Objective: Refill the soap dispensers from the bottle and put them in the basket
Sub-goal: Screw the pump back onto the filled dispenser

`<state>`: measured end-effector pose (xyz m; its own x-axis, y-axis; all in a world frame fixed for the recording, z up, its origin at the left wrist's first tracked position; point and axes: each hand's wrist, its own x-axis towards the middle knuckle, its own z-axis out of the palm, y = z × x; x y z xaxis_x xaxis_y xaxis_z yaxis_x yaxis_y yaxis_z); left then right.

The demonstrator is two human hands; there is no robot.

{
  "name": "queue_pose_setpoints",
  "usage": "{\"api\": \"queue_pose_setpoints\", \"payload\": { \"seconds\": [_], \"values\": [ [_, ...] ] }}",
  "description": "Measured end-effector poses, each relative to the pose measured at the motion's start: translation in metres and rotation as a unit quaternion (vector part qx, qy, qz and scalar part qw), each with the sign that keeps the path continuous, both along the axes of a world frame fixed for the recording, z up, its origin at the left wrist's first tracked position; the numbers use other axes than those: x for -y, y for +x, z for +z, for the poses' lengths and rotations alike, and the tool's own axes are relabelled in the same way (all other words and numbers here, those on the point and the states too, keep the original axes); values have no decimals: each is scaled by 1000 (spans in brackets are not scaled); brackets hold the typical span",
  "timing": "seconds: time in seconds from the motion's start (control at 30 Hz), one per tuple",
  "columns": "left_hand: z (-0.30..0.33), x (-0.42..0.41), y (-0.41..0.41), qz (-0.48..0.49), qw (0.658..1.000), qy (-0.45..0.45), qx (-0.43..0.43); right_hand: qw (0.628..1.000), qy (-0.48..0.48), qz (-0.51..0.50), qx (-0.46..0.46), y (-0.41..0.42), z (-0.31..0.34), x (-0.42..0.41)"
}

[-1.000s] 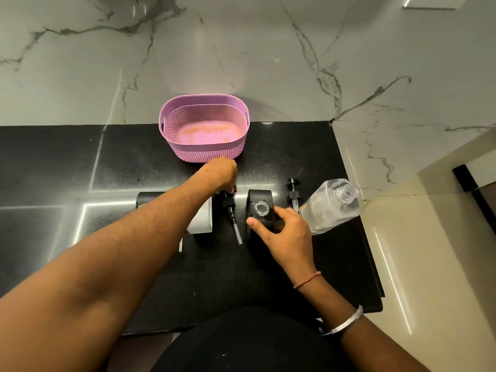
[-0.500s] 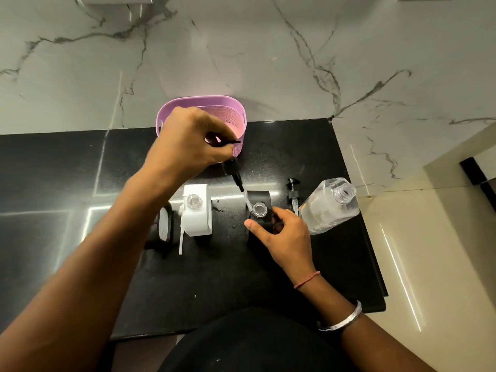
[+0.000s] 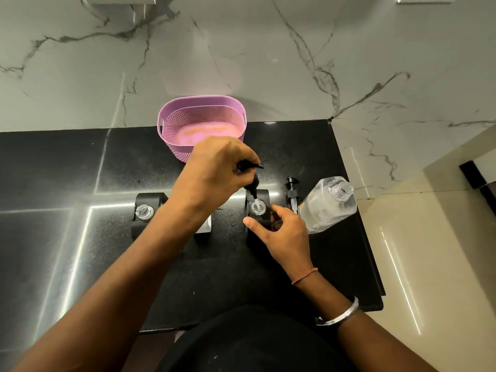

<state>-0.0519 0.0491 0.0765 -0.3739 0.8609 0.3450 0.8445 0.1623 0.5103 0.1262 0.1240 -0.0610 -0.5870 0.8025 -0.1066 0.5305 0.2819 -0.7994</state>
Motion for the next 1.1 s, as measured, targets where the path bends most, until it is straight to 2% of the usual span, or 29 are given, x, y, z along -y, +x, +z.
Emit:
{"api": "queue_pose_setpoints", "payload": {
  "seconds": [0.13, 0.23, 0.37, 0.5, 0.6, 0.77, 0.93, 1.1],
  "values": [
    [-22, -8, 13, -59, 997, -46, 32, 1000, -3, -1, 4, 0, 1, 1],
    [-44, -9, 20, -64, 992, -78, 70, 1000, -7, -2, 8, 1, 2, 0],
    [-58, -2, 22, -49, 988, -58, 137, 1000, -7, 4, 14, 0, 4, 1],
    [-69, 8, 21, -57, 965, -79, 244, 999, 11, 30, 23, 5, 7, 0],
    [-90, 23, 21, -41, 953, -99, 282, 997, 15, 71, -38, 15, 8, -4],
    [-113, 32, 27, -50, 946, -148, 285, 987, 34, 106, -119, 17, 16, -13],
    [-131, 22, 35, -31, 954, -104, 281, 978, 129, 124, -103, -4, 16, -23],
    [-138, 22, 34, -36, 960, -67, 270, 980, 168, 63, -84, -7, 18, -18]
  ]
}}
